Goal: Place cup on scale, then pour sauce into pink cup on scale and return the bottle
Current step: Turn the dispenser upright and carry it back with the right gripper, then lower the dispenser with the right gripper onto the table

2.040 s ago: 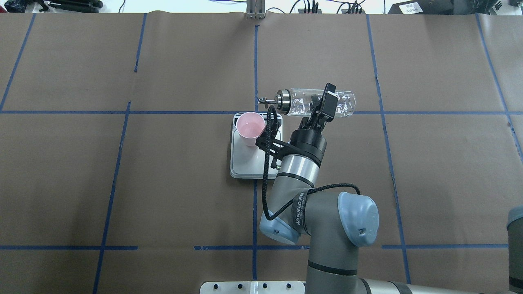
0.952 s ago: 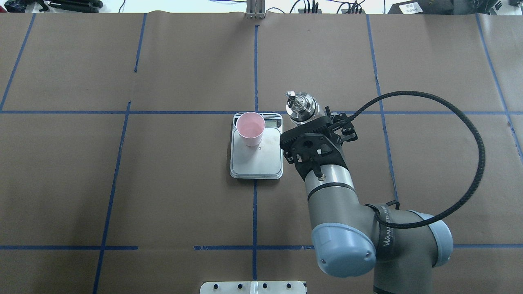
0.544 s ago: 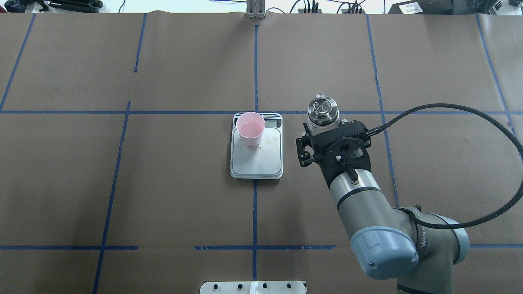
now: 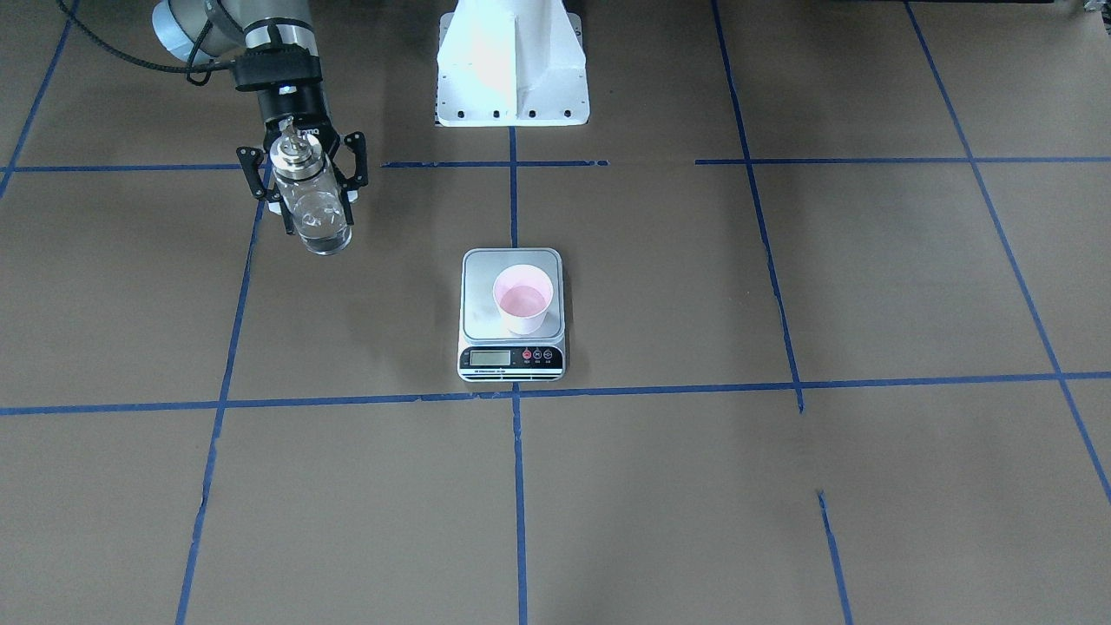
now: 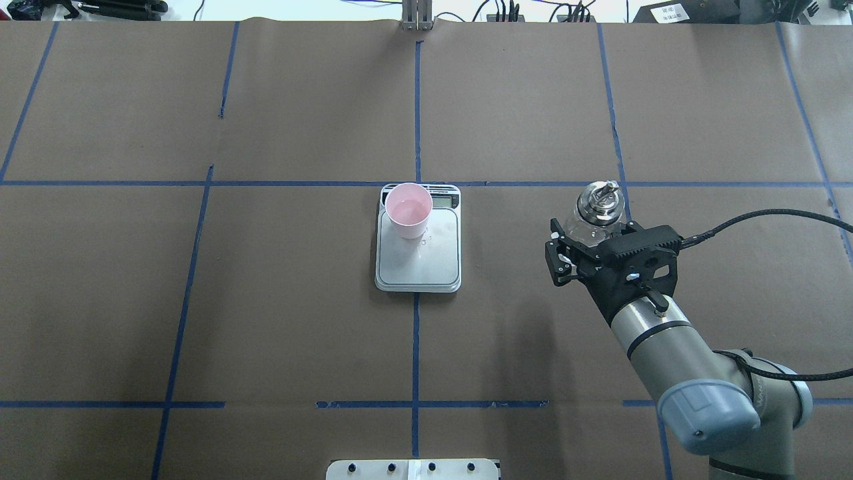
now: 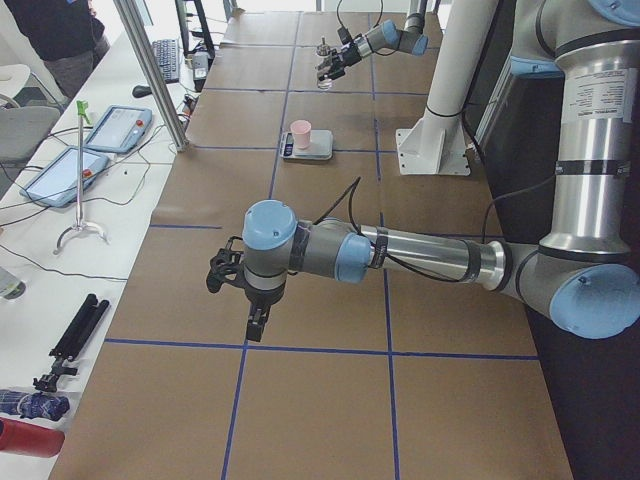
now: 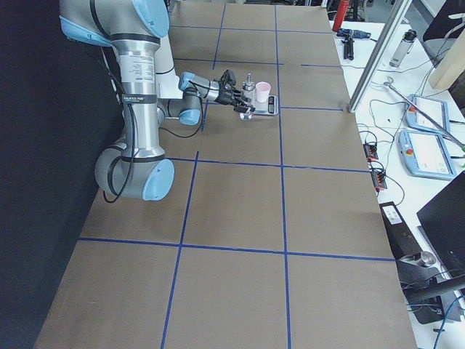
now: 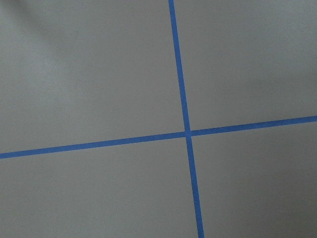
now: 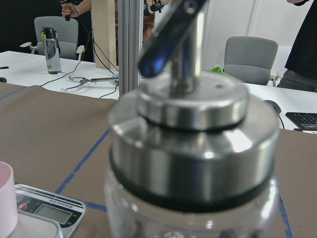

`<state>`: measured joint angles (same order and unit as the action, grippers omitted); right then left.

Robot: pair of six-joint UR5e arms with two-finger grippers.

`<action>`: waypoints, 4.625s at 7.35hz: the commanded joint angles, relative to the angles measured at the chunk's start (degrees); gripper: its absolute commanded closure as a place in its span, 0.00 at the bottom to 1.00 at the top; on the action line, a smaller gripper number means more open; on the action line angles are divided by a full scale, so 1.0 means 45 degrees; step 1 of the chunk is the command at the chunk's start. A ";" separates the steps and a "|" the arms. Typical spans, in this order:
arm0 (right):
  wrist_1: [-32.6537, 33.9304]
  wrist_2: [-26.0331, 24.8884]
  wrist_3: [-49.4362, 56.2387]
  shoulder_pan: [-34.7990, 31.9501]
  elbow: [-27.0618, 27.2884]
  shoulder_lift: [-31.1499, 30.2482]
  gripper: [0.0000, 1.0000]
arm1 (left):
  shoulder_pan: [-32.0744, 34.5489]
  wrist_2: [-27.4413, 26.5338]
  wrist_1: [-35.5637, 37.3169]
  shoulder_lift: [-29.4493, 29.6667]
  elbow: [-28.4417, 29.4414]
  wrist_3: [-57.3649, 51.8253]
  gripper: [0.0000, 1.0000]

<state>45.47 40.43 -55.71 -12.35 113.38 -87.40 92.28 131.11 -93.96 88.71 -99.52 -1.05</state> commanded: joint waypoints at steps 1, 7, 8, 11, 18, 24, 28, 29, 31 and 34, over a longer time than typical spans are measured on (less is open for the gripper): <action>-0.3080 0.0019 -0.0022 -0.0145 -0.1849 -0.0614 1.00 | 0.0000 -0.0014 0.0021 -0.0007 -0.0229 0.0000 0.00; -0.4811 0.0194 -0.0120 -0.0673 -0.3787 -0.1203 1.00 | 0.0000 -0.0034 0.0021 -0.0007 -0.0425 0.0000 0.00; -0.4792 0.0194 -0.0120 -0.0673 -0.3866 -0.1184 1.00 | 0.0000 -0.0034 0.0021 -0.0007 -0.0425 0.0000 0.00; -0.4772 0.0194 -0.0256 -0.0692 -0.4080 -0.0910 1.00 | 0.0000 -0.0092 0.0021 -0.0007 -0.0483 0.0000 0.00; -0.4772 0.0194 -0.0433 -0.0712 -0.4433 -0.0793 1.00 | 0.0000 -0.0112 0.0021 -0.0007 -0.0483 0.0020 0.00; -0.4850 0.0175 -0.1097 -0.0712 -0.5312 0.0027 0.00 | -0.0019 -0.0093 0.0021 0.0032 -0.0483 0.0078 0.00; -0.4889 0.0175 -0.1077 -0.0751 -0.5274 -0.0089 0.00 | -0.0019 -0.0093 0.0021 0.0052 -0.0503 0.0098 0.00; -0.4909 0.0136 -0.1077 -0.0751 -0.5235 -0.0148 0.00 | -0.0019 -0.0073 0.0021 0.0052 -0.0503 0.0098 0.00; -0.4928 0.0039 -0.1097 -0.0751 -0.5195 -0.0187 0.00 | -0.0019 -0.0054 0.0021 0.0051 -0.0503 0.0098 0.00; -0.5529 -0.0391 -0.1097 -0.0284 -0.5156 -0.0517 0.00 | -0.0019 -0.0034 0.0021 0.0032 -0.0503 0.0098 0.00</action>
<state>22.53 39.21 -60.64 -14.75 90.09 -88.72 92.20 130.94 -93.87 88.87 -101.78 -0.62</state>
